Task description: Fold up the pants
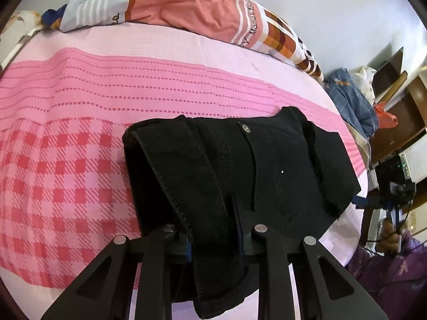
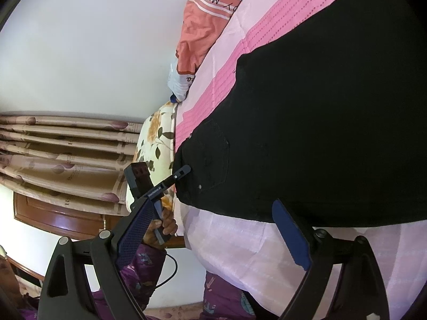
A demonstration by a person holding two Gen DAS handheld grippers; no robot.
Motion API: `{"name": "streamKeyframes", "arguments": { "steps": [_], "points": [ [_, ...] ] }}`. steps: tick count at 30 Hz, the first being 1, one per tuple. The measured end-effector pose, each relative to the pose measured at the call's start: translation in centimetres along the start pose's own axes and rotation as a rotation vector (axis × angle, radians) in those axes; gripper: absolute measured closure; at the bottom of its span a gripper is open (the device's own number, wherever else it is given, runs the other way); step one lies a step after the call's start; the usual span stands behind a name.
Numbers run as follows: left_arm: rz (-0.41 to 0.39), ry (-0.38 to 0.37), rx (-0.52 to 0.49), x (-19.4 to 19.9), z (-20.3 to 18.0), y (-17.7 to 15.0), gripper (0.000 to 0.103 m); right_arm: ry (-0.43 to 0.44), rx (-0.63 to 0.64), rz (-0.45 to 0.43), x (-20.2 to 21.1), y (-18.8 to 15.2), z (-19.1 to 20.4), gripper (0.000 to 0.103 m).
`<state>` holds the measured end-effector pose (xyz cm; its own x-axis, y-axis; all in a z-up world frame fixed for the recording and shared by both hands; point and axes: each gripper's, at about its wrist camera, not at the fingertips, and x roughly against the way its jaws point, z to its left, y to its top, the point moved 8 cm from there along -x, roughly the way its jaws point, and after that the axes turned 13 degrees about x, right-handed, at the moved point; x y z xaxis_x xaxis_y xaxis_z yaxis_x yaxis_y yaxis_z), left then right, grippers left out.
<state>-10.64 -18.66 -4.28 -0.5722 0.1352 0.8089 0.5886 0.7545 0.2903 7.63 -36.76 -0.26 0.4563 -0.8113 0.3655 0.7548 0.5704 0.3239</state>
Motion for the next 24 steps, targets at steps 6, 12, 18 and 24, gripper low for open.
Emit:
{"name": "streamKeyframes", "arguments": {
  "steps": [6,12,18,24],
  "points": [
    [0.068,0.062,0.044,-1.1,1.2,0.3,0.067,0.003,0.002,-0.004,0.4,-0.1,0.0,0.013],
    [0.009,0.241,-0.051,-0.2,2.1,1.1,0.021,0.008,-0.029,-0.013,0.5,-0.1,-0.7,0.011],
    [0.143,0.045,-0.002,-1.5,2.8,0.0,0.019,-0.007,-0.035,0.007,0.0,-0.4,-0.9,0.011],
    [0.193,-0.199,0.104,-1.7,2.3,0.7,0.02,-0.037,-0.056,0.019,-0.5,-0.7,-0.9,0.01]
  ]
}}
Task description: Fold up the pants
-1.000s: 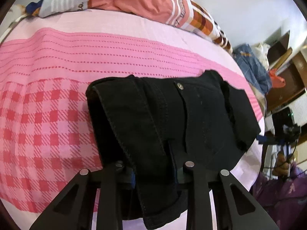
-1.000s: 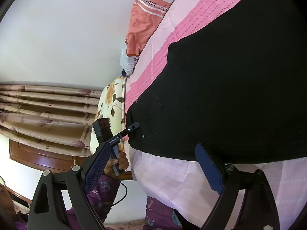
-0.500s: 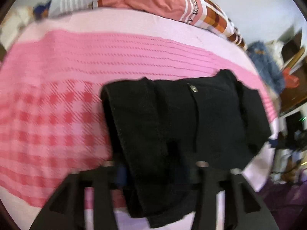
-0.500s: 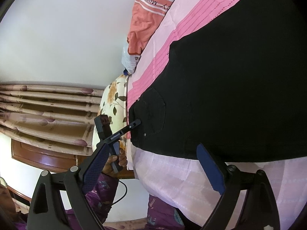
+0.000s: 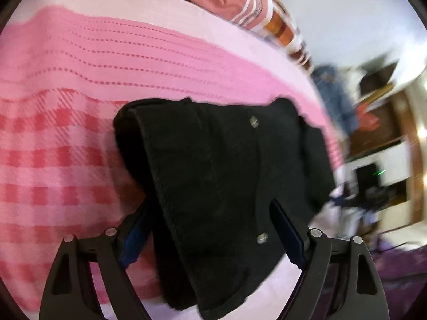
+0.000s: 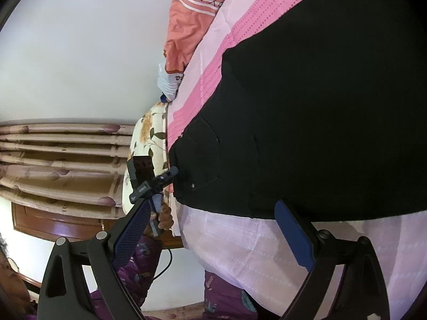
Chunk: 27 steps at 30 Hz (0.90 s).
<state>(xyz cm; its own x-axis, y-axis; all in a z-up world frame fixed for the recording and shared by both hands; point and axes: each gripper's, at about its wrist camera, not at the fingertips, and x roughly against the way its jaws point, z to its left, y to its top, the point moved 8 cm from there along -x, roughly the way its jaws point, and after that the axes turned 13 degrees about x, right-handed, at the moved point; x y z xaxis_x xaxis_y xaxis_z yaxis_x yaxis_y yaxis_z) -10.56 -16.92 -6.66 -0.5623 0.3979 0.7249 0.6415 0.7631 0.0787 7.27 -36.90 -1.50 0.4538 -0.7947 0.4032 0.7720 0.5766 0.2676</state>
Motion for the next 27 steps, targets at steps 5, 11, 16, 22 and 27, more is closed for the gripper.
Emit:
{"name": "streamKeyframes", "arguments": {
  "steps": [5,11,16,22,27],
  "points": [
    [-0.034,-0.18,0.058,0.9,0.5,0.5,0.036,-0.038,0.0,0.01,-0.5,-0.2,0.3,0.009],
    [-0.1,-0.23,0.051,2.0,-0.4,0.2,0.04,-0.045,0.002,0.03,-2.0,-0.3,0.8,0.009],
    [-0.15,-0.172,0.039,2.6,-1.9,0.3,0.056,-0.049,0.066,0.069,-3.2,-0.7,1.8,0.009],
    [-0.192,-0.107,0.033,2.6,-3.9,0.1,0.057,-0.02,0.067,0.06,-3.6,-0.5,2.1,0.009],
    [-0.206,-0.098,0.054,3.0,-5.7,-0.2,0.057,0.016,0.096,0.065,-4.0,-0.5,2.8,0.009]
  ]
}}
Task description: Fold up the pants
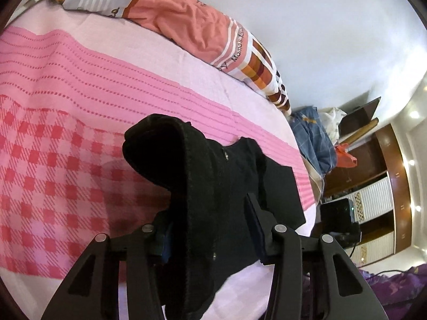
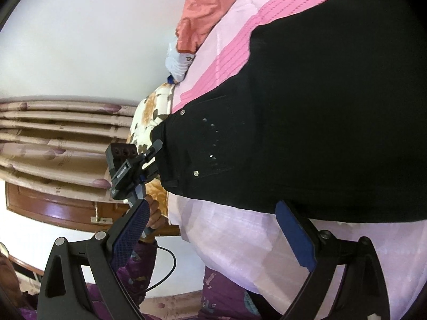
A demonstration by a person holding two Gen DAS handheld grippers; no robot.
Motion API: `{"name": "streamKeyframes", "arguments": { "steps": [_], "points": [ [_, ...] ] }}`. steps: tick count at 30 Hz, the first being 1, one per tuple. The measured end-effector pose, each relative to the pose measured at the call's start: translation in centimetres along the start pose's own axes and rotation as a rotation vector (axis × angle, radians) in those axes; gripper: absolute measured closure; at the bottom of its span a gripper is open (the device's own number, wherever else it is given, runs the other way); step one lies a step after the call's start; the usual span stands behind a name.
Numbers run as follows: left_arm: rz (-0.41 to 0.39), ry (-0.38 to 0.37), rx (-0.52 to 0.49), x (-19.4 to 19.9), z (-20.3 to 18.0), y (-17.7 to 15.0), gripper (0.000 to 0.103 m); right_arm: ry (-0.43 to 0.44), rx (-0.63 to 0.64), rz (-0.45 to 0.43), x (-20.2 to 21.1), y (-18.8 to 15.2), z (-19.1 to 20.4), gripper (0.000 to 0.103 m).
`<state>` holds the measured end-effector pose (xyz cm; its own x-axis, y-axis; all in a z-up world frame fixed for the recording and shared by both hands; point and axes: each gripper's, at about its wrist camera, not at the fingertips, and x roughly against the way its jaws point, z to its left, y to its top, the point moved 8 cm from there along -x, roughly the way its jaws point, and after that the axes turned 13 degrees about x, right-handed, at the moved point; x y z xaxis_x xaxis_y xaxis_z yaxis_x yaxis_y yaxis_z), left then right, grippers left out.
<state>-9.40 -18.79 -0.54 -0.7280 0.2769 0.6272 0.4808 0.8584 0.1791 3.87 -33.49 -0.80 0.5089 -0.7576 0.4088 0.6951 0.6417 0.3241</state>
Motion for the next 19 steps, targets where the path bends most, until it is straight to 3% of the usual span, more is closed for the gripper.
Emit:
{"name": "streamKeyframes", "arguments": {
  "steps": [6,12,16,19],
  "points": [
    [0.001,0.018,-0.008,-0.5,-3.9,-0.4,0.058,0.075,0.077,0.026,-2.0,0.9,2.3,0.009],
    [0.039,-0.003,0.006,-2.6,-8.7,-1.7,0.061,0.135,0.233,0.071,-5.4,2.2,6.0,0.009],
    [0.104,-0.032,-0.003,-6.6,-13.2,-3.2,0.065,0.178,0.261,0.054,-5.7,3.3,6.6,0.009],
    [0.17,-0.05,0.012,-10.8,-15.1,-4.3,0.066,0.161,0.225,0.033,-5.1,4.2,4.9,0.007]
  ]
}}
